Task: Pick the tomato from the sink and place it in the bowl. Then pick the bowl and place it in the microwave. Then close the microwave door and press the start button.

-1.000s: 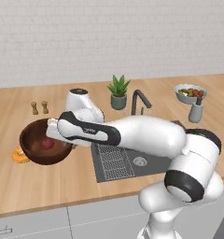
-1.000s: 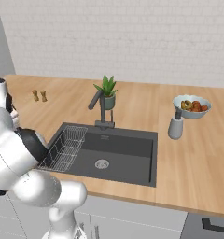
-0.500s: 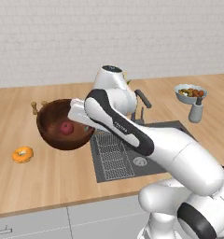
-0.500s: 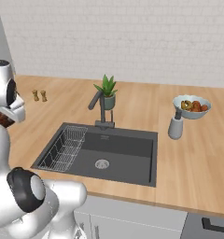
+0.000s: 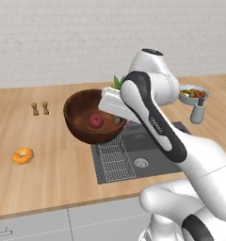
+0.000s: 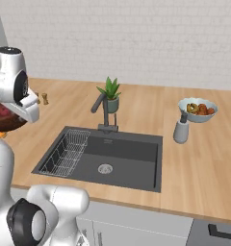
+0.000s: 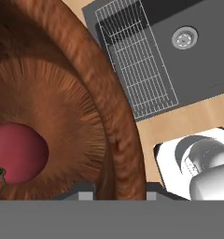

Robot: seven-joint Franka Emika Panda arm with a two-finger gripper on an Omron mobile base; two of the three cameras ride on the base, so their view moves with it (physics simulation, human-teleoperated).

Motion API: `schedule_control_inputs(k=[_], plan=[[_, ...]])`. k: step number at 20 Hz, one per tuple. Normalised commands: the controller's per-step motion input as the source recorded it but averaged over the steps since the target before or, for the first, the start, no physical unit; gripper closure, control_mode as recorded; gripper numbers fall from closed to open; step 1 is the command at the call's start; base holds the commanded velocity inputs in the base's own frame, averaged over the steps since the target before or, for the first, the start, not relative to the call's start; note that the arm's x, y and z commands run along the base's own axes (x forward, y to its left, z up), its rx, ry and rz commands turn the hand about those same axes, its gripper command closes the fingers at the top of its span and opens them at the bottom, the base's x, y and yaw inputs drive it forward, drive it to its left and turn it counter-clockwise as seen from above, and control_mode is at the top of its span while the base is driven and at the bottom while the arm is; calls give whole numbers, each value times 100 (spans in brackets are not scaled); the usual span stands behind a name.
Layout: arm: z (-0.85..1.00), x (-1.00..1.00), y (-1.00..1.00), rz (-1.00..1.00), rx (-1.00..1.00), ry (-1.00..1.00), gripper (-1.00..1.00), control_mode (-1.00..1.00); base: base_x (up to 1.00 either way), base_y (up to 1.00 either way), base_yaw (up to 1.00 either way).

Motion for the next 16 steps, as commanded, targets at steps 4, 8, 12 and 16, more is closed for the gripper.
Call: schedule_control_inputs(k=[4,8,12,16], plan=[[1,-34,-60,-17,-2,0,100,-100,0,0,0],[-3,0,-47,-10,1,2,100,-100,0,0,0],[-1,0,-4,0,0,10,100,-100,0,0,0],[0,-8,0,0,0,0,100,100,-71,-1,1]])
